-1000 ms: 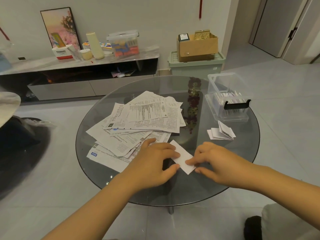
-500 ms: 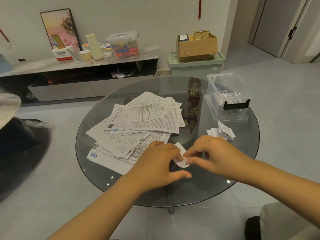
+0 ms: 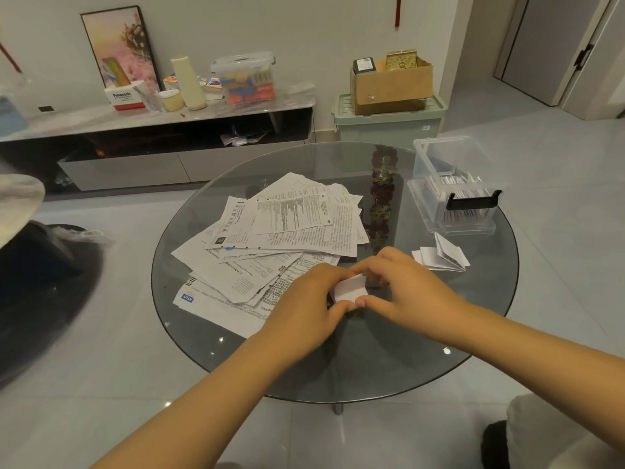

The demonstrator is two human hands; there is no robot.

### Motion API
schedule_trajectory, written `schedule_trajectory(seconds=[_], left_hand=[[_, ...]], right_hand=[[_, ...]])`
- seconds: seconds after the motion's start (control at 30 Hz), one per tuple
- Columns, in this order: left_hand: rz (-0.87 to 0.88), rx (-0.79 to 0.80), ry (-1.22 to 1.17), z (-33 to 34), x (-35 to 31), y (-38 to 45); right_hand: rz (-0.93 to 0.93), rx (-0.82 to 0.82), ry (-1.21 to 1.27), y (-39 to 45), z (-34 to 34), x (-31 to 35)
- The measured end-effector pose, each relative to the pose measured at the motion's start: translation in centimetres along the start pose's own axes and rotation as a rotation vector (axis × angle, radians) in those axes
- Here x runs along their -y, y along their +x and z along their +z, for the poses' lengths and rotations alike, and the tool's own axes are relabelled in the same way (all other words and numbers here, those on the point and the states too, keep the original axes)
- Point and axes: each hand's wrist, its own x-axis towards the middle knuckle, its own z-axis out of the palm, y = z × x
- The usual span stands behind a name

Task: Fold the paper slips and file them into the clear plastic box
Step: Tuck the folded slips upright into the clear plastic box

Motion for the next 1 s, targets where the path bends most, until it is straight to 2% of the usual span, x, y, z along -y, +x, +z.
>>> schedule_trajectory(seconds=[0.17,0.33,0.53,0.67,0.83,1.0], left_hand=[[-0.036,-0.005,-0.019,0.1,-0.1,0.2],[-0.132,0.013,0.091,-0.6,-0.3,0.8],[-0.166,-0.033,-0.104,-0.6,-0.5,0.7],[-0.186,-0.113,-0.215,-0.2,-1.1,0.8],[-0.237,-0.182,-0.477,-0.1,-2.8,1.5],[-0.172,-0.191,-0.606,0.2,-4.7,2.3]], right_hand=[[0.046,-0.009,-0.033,0.3,0.7,-0.3],[0.086,-0.009,-0.038,0.2,0.8,-0.1],[0.118,-0.009,0.035,-0.1,0.8,-0.2],[0.165,-0.062,0.188,-0.3,0.5,-0.4],[0.263,-0.145,0.493,-0.6,-0.6,-0.5],[0.238,-0.295,0.474,-1.4,-2.8,-0.7]])
